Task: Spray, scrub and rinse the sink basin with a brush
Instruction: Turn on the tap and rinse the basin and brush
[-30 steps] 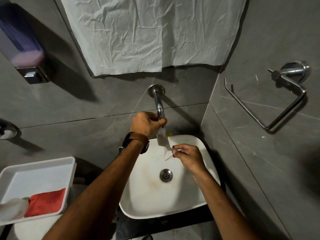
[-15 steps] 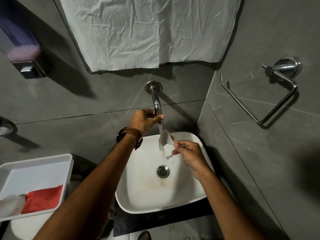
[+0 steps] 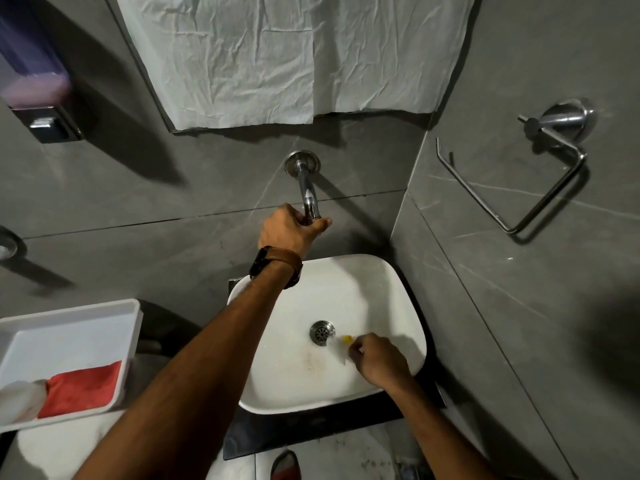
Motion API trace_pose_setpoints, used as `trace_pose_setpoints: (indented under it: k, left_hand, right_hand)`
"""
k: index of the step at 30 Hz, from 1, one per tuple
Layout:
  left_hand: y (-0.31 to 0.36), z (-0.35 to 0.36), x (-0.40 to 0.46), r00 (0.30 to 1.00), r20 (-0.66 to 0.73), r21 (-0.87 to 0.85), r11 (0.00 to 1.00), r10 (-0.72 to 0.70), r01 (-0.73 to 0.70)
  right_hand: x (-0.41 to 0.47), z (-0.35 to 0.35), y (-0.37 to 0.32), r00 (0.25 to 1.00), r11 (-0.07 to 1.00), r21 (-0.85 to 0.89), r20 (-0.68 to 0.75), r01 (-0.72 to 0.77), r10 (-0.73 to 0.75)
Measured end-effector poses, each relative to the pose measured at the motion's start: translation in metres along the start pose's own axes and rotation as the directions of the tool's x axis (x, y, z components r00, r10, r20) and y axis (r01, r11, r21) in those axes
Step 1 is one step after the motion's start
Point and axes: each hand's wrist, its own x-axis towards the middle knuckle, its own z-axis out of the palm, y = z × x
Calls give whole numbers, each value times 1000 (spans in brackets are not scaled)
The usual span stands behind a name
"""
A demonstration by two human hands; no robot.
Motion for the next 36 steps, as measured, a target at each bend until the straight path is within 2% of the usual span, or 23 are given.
trace_pose_setpoints:
  k: [2,5,8,11,14,17,20,25,27,31,34,36]
  left_hand:
    - [-1,1,0,1000,13,-17,1000,4,-4]
    - [-12,0,-4,996,78,-165,986,34,-21]
    - [-38,-5,-15,990,110,-355,934,85,-41]
    - [-84,-12,-32,1000,26,-397,918,-18,27]
    - [-142,-21,-54,978,-99,-338,930,-186,143]
    - [-196,-27,-85,928,-162,-270,920,-335,285]
    - [-233,-27,-120,903,-149,-201,907,-402,371]
    - [-257,-21,-167,906,-146,-201,908,-398,367]
    - [-263,-22,-181,892,-149,-219,894,-427,391]
    - [-276,-28,-198,866,-154,-268,864,-476,427]
    - [-288,-39,-201,854,-159,-292,850,-495,438]
    - [-296,-47,-200,853,-165,-282,853,-495,440]
  right_hand:
    - [-1,-1,-3,996,998,-9,-65,68,-69]
    - [-6,3,-4,995,973,-212,41,94,-87]
    - [-10,9,-5,992,969,-219,85,115,-98]
    - [-13,17,-12,988,975,-162,53,150,-144]
    - [-21,33,-27,969,956,-226,200,189,-145]
    - [-28,52,-47,939,957,-144,276,251,-205]
    - [-36,72,-71,906,954,-13,317,300,-280]
    - [-33,98,-106,878,939,193,339,286,-337]
    - [-27,106,-119,884,927,278,324,252,-337]
    - [-6,111,-139,941,889,433,215,148,-261]
    - [6,105,-150,982,855,507,75,112,-173]
    - [11,103,-159,989,851,505,-31,141,-145]
